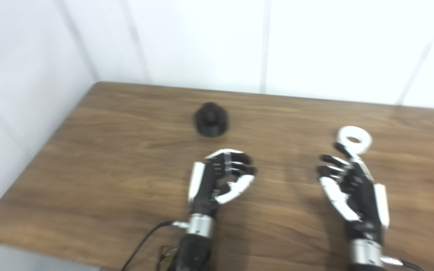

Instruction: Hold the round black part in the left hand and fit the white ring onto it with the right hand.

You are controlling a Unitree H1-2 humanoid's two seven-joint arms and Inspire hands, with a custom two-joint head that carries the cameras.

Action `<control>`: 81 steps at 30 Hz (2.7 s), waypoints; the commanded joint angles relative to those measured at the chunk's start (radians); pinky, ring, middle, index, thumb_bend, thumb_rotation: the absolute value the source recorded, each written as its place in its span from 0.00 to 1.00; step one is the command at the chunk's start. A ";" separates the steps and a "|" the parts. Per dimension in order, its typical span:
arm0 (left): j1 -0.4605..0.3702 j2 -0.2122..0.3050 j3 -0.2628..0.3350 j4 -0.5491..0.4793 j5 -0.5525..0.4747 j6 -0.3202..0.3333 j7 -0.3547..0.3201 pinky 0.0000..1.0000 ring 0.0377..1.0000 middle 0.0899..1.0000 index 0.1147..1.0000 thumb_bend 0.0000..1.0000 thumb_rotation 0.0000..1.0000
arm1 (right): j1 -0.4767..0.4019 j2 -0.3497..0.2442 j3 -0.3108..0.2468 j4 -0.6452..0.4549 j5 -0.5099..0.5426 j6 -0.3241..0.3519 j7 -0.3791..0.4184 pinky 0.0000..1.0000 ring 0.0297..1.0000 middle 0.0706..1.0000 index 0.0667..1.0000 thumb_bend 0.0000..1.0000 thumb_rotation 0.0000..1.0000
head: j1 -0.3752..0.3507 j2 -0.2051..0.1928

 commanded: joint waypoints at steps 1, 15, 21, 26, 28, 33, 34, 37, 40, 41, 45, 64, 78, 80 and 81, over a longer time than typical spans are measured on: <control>-0.025 -0.022 -0.013 -0.005 0.009 -0.034 0.011 0.43 0.50 0.46 0.43 0.50 0.01 | 0.011 -0.029 -0.015 0.014 0.006 -0.044 0.012 0.52 0.59 0.66 0.79 0.50 0.39 | 0.000 0.002; -0.044 0.003 -0.003 -0.006 0.069 -0.045 0.044 0.45 0.52 0.45 0.42 0.51 0.00 | 0.007 -0.038 -0.016 0.029 0.010 -0.064 0.014 0.52 0.58 0.66 0.78 0.50 0.40 | -0.002 -0.004; -0.061 0.043 0.008 -0.054 0.120 0.008 0.038 0.47 0.55 0.47 0.41 0.51 0.00 | 0.008 -0.036 -0.017 0.034 0.011 -0.072 0.012 0.50 0.57 0.65 0.77 0.50 0.39 | -0.003 -0.006; -0.072 0.102 0.006 -0.099 0.174 0.059 0.006 0.53 0.63 0.68 0.43 0.49 0.08 | 0.008 -0.033 -0.018 0.034 0.011 -0.072 0.010 0.50 0.56 0.65 0.77 0.49 0.36 | -0.005 -0.007; -0.079 0.130 0.000 -0.117 0.235 0.085 -0.001 0.56 0.66 0.70 0.55 0.52 0.19 | 0.008 -0.034 -0.018 0.035 0.007 -0.072 0.008 0.50 0.56 0.65 0.77 0.49 0.37 | -0.006 -0.011; -0.093 0.172 -0.010 -0.157 0.354 0.142 -0.006 0.62 0.72 0.74 0.68 0.64 0.32 | 0.009 -0.033 -0.019 0.036 0.007 -0.070 0.008 0.51 0.56 0.65 0.77 0.49 0.37 | -0.008 -0.011; -0.099 0.180 -0.010 -0.165 0.372 0.151 -0.009 0.62 0.72 0.74 0.68 0.65 0.31 | 0.009 -0.032 -0.019 0.036 0.010 -0.070 0.009 0.51 0.57 0.65 0.77 0.50 0.37 | -0.006 -0.011; -0.116 0.202 -0.006 -0.182 0.407 0.177 -0.018 0.61 0.72 0.74 0.68 0.67 0.30 | 0.008 -0.031 -0.019 0.036 0.011 -0.068 0.010 0.51 0.57 0.66 0.77 0.50 0.38 | -0.006 -0.012; -0.135 0.224 0.002 -0.192 0.440 0.201 -0.029 0.62 0.72 0.75 0.69 0.68 0.31 | 0.007 -0.032 -0.019 0.040 0.011 -0.070 0.010 0.50 0.57 0.66 0.77 0.49 0.38 | -0.005 -0.013; -0.142 0.232 0.005 -0.195 0.449 0.210 -0.034 0.63 0.73 0.75 0.69 0.68 0.31 | 0.007 -0.033 -0.019 0.040 0.014 -0.070 0.011 0.51 0.57 0.66 0.77 0.49 0.38 | -0.004 -0.013; -0.171 0.256 0.019 -0.190 0.466 0.231 -0.040 0.64 0.74 0.77 0.71 0.68 0.30 | 0.006 -0.033 -0.019 0.042 0.012 -0.070 0.010 0.50 0.56 0.66 0.77 0.49 0.38 | -0.004 -0.012; -0.368 0.383 0.028 -0.030 0.607 0.311 -0.027 0.69 0.83 0.87 0.83 0.74 0.38 | 0.005 -0.040 -0.026 0.047 0.031 -0.075 0.017 0.51 0.56 0.66 0.78 0.50 0.38 | -0.011 -0.019; -0.494 0.438 -0.007 0.175 0.631 0.343 0.000 0.69 0.85 0.86 0.80 0.77 0.45 | 0.005 -0.044 -0.026 0.039 0.029 -0.069 0.018 0.51 0.56 0.66 0.78 0.49 0.37 | -0.028 -0.019; -0.515 0.447 -0.021 0.211 0.645 0.353 0.007 0.72 0.87 0.88 0.80 0.77 0.47 | 0.005 -0.045 -0.027 0.036 0.030 -0.066 0.018 0.51 0.55 0.66 0.78 0.49 0.37 | -0.031 -0.019; -0.524 0.452 -0.027 0.228 0.649 0.357 0.009 0.74 0.88 0.88 0.80 0.78 0.48 | 0.005 -0.046 -0.028 0.036 0.030 -0.066 0.018 0.51 0.55 0.66 0.78 0.49 0.37 | -0.033 -0.019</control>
